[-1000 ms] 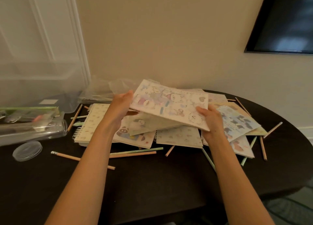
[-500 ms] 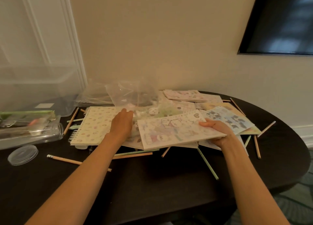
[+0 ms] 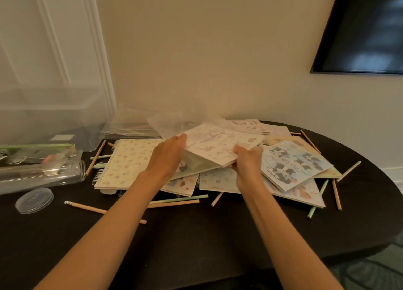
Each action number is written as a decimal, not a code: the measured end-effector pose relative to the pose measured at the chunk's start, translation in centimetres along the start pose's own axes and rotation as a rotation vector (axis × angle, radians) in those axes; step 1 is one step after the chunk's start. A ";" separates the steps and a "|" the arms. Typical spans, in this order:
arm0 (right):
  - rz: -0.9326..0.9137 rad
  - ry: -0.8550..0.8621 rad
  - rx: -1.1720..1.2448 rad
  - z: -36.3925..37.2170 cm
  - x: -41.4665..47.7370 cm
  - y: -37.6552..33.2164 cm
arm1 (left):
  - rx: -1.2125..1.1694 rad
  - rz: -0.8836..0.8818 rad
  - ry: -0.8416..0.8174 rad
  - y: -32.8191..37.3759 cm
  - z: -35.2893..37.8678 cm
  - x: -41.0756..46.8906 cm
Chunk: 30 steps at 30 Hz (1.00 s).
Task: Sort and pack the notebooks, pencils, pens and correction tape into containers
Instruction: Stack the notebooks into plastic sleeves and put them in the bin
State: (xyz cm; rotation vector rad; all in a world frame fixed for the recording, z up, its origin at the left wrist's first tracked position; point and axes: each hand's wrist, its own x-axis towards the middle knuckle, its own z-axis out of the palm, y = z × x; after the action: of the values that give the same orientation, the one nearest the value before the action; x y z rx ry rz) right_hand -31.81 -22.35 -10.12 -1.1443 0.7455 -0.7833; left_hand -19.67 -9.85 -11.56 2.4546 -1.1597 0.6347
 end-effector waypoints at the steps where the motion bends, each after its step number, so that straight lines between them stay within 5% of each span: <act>1: 0.013 -0.033 -0.002 0.8 -0.1 0.2 | -0.018 0.001 -0.005 -0.1 -0.1 -0.1; 6: -0.043 -0.081 -0.290 2.0 0.4 -0.3 | -0.089 -0.024 -0.141 -1.3 -0.6 -1.0; 13: -0.467 0.032 -0.641 1.7 0.9 1.3 | -0.181 -0.038 -0.188 -0.8 0.5 -1.1; 19: 0.212 -0.326 -0.231 1.4 1.3 -1.0 | -0.228 -0.052 -0.156 -0.3 0.1 -0.9; 30: 0.615 -0.367 0.653 4.3 2.0 0.8 | -0.515 0.117 -0.095 0.9 -3.7 0.1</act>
State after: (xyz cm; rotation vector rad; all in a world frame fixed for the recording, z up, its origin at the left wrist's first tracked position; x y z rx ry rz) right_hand -27.02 -21.79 -10.07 -0.4009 0.4346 -0.2397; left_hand -21.23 -8.62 -8.26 2.0065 -1.3171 0.2096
